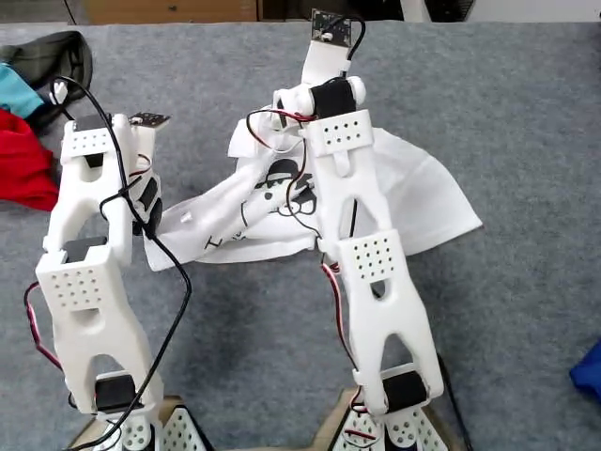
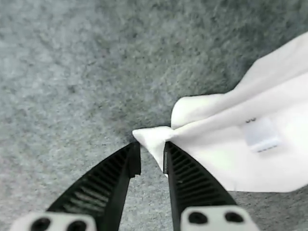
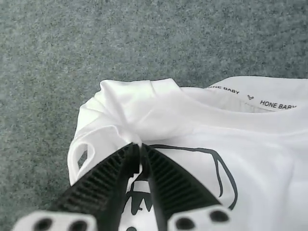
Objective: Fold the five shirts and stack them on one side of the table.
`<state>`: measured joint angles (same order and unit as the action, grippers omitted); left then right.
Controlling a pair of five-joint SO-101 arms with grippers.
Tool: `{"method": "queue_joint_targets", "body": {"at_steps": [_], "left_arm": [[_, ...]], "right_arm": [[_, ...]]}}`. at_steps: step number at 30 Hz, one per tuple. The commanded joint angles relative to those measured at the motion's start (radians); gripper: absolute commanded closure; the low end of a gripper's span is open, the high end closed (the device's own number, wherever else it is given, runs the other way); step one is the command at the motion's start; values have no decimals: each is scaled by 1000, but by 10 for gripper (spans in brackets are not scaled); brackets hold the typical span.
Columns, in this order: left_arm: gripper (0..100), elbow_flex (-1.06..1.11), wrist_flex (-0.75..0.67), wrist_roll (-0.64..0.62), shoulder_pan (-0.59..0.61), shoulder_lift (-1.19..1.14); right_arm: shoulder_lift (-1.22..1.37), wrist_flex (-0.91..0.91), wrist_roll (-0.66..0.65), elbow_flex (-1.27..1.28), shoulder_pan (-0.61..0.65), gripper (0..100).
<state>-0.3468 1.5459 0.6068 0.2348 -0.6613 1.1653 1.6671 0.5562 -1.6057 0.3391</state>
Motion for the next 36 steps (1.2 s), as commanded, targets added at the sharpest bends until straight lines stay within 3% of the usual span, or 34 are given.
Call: {"method": "queue_joint_targets", "body": {"at_steps": [1,4,11,16,22,31,36], "left_arm": [[916,-46,8,11,0,8],[988,-46,8,6,2,8],[981,-52,43,5,8,18],[981,-236,210,-61,2,19],[981,-361,213,-157,2,65],[981,-307,213,-169,-2,302],[982,-114,213,-58,-74,498]], "right_arm": [[-27,-21,5,-56,-12,992],[-28,-21,5,-56,-12,992],[-30,-21,5,-56,-13,992],[-38,-20,5,-64,-16,992],[-104,-20,5,-62,-12,992],[-213,110,-74,-61,-16,991],[-234,120,-126,-56,-36,990]]}}
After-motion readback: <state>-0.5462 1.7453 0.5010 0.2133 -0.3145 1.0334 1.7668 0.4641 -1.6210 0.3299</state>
